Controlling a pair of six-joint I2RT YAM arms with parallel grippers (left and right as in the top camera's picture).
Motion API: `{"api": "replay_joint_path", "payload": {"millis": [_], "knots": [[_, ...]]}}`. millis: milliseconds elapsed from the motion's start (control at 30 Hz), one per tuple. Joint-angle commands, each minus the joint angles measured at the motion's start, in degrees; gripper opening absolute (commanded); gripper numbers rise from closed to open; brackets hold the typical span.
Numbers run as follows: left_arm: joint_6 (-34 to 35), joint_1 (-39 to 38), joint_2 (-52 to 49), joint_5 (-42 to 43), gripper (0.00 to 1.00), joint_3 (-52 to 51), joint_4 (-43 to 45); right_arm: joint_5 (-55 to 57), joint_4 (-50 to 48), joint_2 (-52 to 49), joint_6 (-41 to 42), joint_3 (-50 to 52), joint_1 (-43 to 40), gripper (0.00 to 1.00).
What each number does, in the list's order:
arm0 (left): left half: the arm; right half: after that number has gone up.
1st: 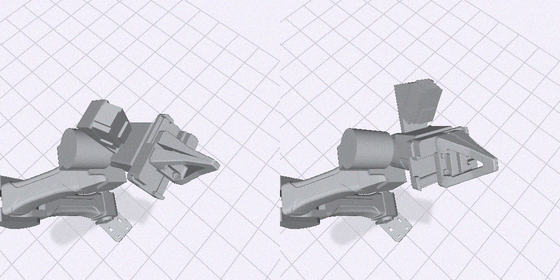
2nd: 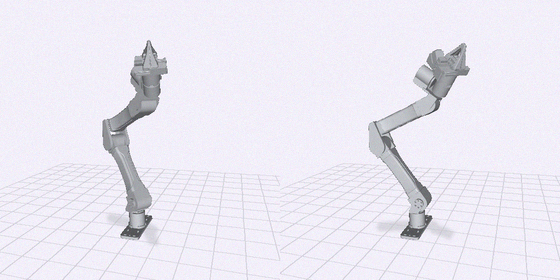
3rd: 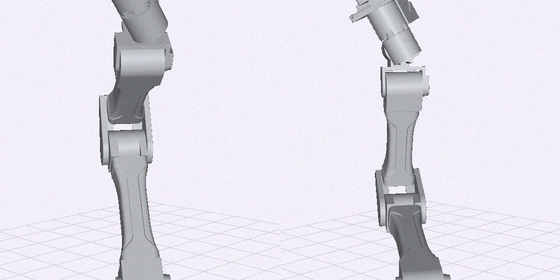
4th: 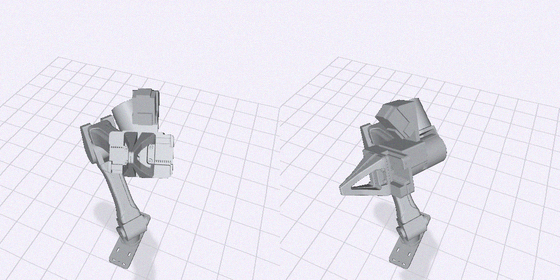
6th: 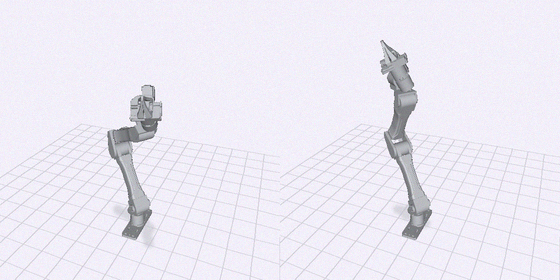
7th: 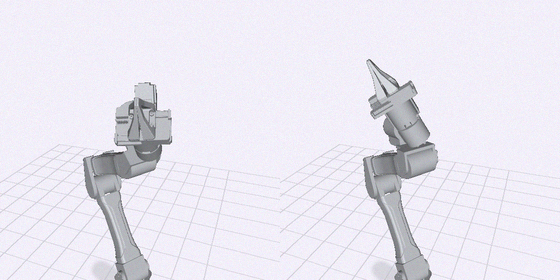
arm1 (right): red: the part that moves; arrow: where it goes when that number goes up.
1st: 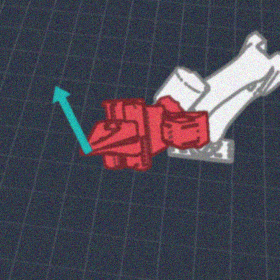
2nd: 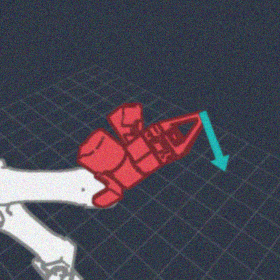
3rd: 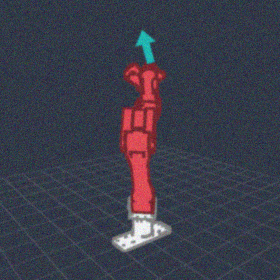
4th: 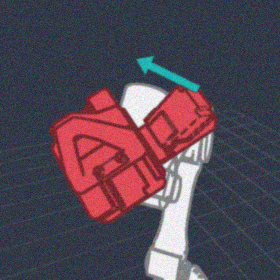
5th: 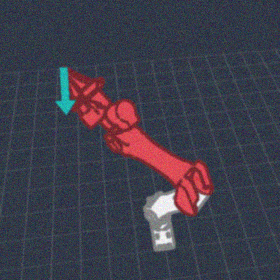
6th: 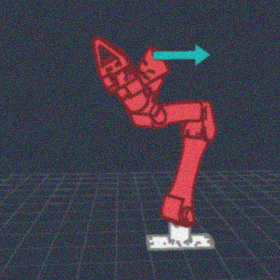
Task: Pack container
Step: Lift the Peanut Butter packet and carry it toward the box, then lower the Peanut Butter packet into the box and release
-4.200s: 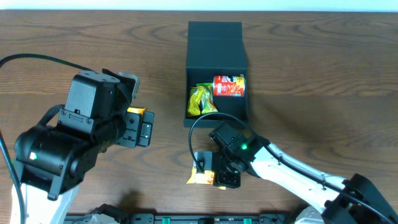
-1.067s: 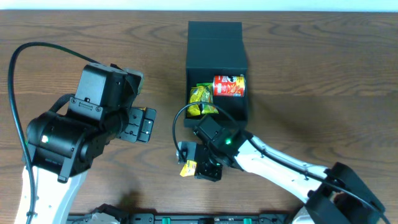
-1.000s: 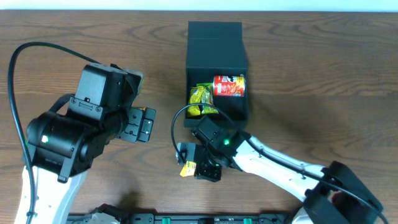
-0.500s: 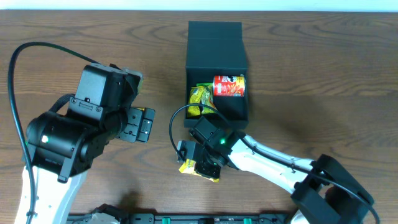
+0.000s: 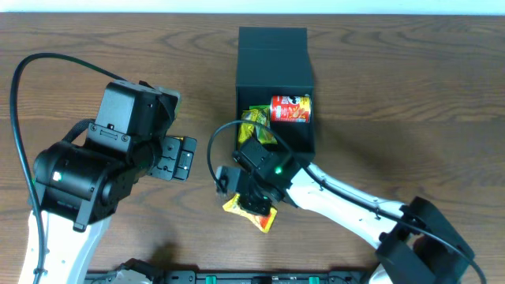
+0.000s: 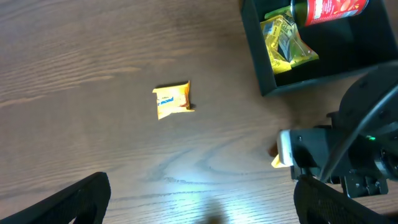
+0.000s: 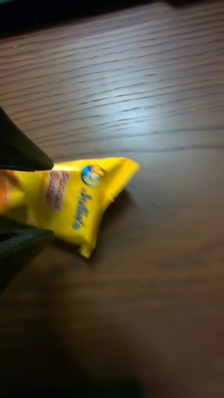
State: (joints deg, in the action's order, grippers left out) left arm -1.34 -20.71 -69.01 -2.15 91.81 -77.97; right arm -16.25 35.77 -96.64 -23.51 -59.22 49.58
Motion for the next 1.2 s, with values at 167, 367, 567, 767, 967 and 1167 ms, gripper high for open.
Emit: {"api": "replay_joint_path", "payload": {"millis": [167, 367, 567, 767, 967, 1167], "knots": [[-0.4, 0.2, -0.1, -1.5, 0.95, 0.2, 0.0, 0.0, 2.5, 0.0, 1.2, -3.1, 0.2, 0.34], [-0.4, 0.2, -0.1, -1.5, 0.95, 0.2, 0.0, 2.0, 8.3, 0.0, 1.2, -2.9, 0.2, 0.37], [-0.4, 0.2, -0.1, -1.5, 0.95, 0.2, 0.0, 1.8, 10.9, 0.0, 3.4, -2.9, 0.2, 0.34], [-0.4, 0.2, -0.1, -1.5, 0.95, 0.2, 0.0, -0.5, 9.1, 0.0, 3.4, -1.5, 0.2, 0.35], [-0.4, 0.2, -0.1, -1.4, 0.95, 0.2, 0.0, -0.7, 7.0, 0.0, 3.4, 0.4, 0.3, 0.32], [-0.4, 0.2, -0.1, -1.4, 0.95, 0.2, 0.0, -0.7, 6.2, 0.0, 4.3, 1.3, 0.3, 0.31]]}}
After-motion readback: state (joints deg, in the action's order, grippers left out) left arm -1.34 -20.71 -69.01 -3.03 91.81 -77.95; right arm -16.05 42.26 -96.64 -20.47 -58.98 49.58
